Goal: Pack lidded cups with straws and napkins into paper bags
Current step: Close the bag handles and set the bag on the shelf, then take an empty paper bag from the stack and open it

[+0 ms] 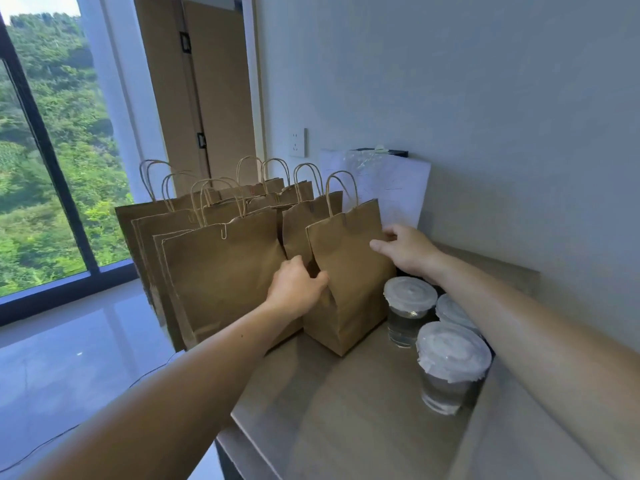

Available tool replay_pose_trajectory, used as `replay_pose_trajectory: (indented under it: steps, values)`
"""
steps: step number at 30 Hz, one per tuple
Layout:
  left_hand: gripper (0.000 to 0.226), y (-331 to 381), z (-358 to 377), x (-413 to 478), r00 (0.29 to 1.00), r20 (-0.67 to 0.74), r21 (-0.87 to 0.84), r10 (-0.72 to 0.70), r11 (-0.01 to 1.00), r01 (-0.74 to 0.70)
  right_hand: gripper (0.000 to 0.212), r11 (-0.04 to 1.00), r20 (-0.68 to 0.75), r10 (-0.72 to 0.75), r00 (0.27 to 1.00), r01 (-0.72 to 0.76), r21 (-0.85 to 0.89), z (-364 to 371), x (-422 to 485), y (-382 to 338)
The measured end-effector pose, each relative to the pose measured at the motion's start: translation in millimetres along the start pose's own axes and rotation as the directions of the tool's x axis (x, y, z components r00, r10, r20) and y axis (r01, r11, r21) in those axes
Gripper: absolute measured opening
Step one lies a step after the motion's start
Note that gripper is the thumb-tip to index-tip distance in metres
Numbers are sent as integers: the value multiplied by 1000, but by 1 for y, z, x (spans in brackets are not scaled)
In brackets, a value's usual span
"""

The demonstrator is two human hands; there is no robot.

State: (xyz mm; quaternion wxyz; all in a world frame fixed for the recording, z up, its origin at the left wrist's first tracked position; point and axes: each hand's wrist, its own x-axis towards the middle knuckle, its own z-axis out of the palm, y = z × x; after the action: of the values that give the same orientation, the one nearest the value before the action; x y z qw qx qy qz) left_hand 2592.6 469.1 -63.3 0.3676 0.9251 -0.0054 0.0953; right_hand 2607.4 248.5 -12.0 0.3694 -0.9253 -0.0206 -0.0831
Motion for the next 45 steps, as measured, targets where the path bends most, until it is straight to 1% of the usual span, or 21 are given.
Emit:
replay_pose_trajectory:
  steps: [3,6,9,10,12,13,17,19,20,22,23,24,27,32,35,39,42,45]
  values:
    - [64,0,-9,-26,993,114,55,-6,998,0,62,997,-9,8,1000,-9,-70,-3,-48,-10]
    - [60,5,-19,-58,976,212,110,40,992,-65,62,990,-31,20,999,-24,-141,-6,-100,-19]
    - [43,18,-27,-91,957,259,102,133,981,-164,64,973,-47,39,998,-48,-224,-10,-152,-26]
    - [44,23,-27,-102,947,274,106,165,974,-200,64,963,-59,46,997,-60,-262,-12,-169,-28]
    - [59,36,-25,-124,929,310,122,203,960,-251,63,940,-96,63,993,-92,-330,-18,-202,-29]
    - [62,43,-22,-135,918,325,121,225,953,-277,63,932,-112,77,991,-112,-345,-21,-218,-28]
    - [59,81,-6,-177,845,437,59,308,928,-369,66,897,-155,163,974,-212,-387,-41,-279,-19]
    - [64,101,4,-199,787,492,44,371,893,-449,66,876,-186,205,961,-265,-404,-55,-310,-11]
    - [61,110,10,-210,760,504,51,411,864,-501,66,863,-205,227,952,-294,-411,-63,-325,-7]
    - [53,130,24,-231,749,481,105,456,818,-566,67,840,-239,271,932,-351,-415,-81,-358,3]
    - [54,140,31,-242,746,474,121,467,805,-581,67,830,-255,292,922,-377,-411,-90,-375,9]
    - [57,151,40,-254,731,485,96,479,802,-590,68,822,-272,312,910,-402,-403,-100,-392,15]
    - [66,187,68,-298,650,563,-47,510,805,-592,69,800,-322,370,872,-475,-367,-132,-446,36]
    - [71,249,121,-391,533,625,-151,570,759,-634,70,753,-376,462,803,-579,-312,-185,-544,81]
    - [70,282,151,-449,473,668,-177,574,741,-648,70,722,-393,507,767,-627,-292,-216,-602,111]
    - [69,319,188,-511,421,701,-196,575,723,-663,70,696,-396,568,722,-678,-239,-248,-670,152]
    - [69,337,213,-547,388,731,-194,562,716,-671,68,670,-400,606,688,-712,-209,-264,-708,182]
    - [68,352,240,-572,341,764,-185,547,692,-697,64,661,-380,638,670,-730,-177,-277,-733,211]
